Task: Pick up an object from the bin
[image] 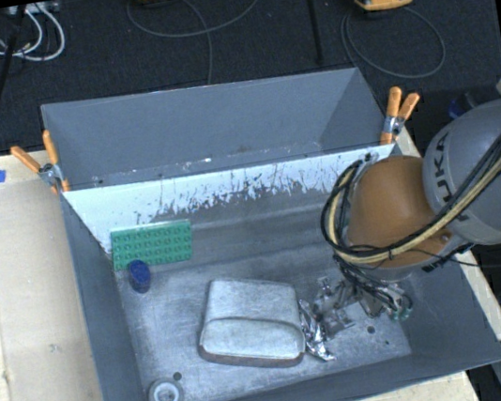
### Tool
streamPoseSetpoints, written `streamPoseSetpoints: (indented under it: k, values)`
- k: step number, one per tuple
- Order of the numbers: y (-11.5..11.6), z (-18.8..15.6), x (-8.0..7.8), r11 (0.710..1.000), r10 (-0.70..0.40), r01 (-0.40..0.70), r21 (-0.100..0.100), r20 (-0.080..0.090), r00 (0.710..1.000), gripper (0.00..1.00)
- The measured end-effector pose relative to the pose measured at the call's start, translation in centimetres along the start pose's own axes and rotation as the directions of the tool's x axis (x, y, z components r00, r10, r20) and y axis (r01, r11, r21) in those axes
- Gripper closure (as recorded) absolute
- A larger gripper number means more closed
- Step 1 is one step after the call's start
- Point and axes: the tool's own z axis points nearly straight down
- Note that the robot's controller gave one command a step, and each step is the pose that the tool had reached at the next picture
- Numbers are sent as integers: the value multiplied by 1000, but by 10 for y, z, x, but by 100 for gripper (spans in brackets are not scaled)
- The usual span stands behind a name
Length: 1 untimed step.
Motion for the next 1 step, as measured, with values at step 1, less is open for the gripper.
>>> streamPoseSetpoints:
  k: [1]
  values:
    - [-51,-138,-39,905,-425,425,5,7,905,100]
